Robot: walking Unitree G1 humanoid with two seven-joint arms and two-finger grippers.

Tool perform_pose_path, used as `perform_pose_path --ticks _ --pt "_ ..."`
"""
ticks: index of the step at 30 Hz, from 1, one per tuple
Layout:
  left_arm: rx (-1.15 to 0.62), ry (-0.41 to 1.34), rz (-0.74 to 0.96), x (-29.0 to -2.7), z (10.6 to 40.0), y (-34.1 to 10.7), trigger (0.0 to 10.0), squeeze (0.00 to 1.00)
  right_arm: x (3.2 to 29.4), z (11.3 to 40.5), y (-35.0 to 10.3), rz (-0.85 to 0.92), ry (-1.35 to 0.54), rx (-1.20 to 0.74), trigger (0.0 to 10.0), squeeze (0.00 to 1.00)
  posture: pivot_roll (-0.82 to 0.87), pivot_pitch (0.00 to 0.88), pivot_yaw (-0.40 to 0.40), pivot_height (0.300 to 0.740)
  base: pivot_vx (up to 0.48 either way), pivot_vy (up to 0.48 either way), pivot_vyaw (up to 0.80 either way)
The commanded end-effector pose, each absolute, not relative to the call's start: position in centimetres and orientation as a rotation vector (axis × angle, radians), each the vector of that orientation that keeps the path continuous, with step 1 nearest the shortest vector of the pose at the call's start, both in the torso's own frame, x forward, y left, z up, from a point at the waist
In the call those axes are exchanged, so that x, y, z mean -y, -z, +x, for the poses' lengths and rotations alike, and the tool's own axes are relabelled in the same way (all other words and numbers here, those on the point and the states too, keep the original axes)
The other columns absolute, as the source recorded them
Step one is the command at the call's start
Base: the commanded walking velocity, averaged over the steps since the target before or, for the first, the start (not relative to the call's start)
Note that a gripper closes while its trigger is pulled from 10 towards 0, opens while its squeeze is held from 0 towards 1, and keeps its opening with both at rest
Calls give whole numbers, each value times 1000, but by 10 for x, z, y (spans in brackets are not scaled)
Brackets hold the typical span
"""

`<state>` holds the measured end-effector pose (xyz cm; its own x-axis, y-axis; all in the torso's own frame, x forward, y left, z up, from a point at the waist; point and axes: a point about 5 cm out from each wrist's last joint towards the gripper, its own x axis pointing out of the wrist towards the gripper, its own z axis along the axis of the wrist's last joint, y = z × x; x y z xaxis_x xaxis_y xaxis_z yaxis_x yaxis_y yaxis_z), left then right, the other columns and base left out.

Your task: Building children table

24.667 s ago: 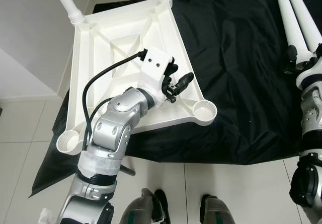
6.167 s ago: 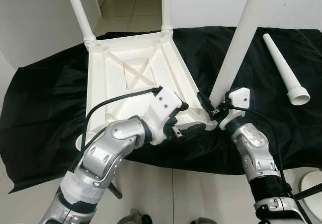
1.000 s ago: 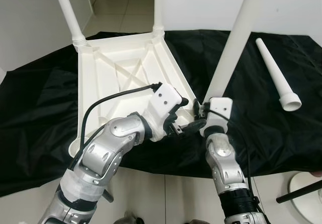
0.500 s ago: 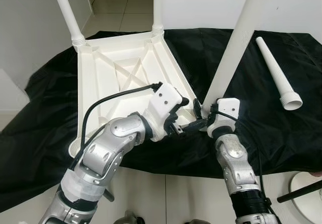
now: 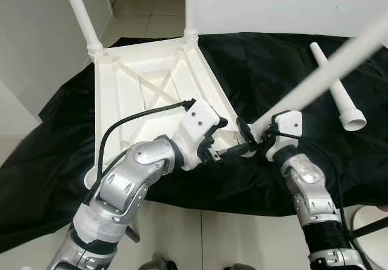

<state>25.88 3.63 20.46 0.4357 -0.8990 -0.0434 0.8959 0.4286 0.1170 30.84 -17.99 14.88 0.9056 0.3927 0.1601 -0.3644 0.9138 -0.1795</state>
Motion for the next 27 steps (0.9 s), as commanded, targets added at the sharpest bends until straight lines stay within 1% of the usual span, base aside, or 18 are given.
perform_pose_path --ticks 1,2,17,18,27 --pt "17 1132 136 -35 259 -205 10000 0 178 313 -153 -161 -446 210 3725 0 -44 38 98 740 0 0 0" --pt "19 1132 136 -35 259 -205 10000 0 179 317 -155 -158 -467 205 0 0 -43 28 94 740 0 0 0" --pt "26 1125 141 -35 259 -206 10000 0 174 321 -153 -137 -564 197 0 0 -29 6 82 740 0 0 0" --pt "27 1126 141 -35 258 -206 10000 0 173 319 -151 -157 -574 197 10000 0 -27 5 81 740 0 0 0" --pt "20 1119 137 -37 257 -205 10000 0 171 312 -137 -235 -611 176 10000 0 -26 16 83 740 0 0 0"
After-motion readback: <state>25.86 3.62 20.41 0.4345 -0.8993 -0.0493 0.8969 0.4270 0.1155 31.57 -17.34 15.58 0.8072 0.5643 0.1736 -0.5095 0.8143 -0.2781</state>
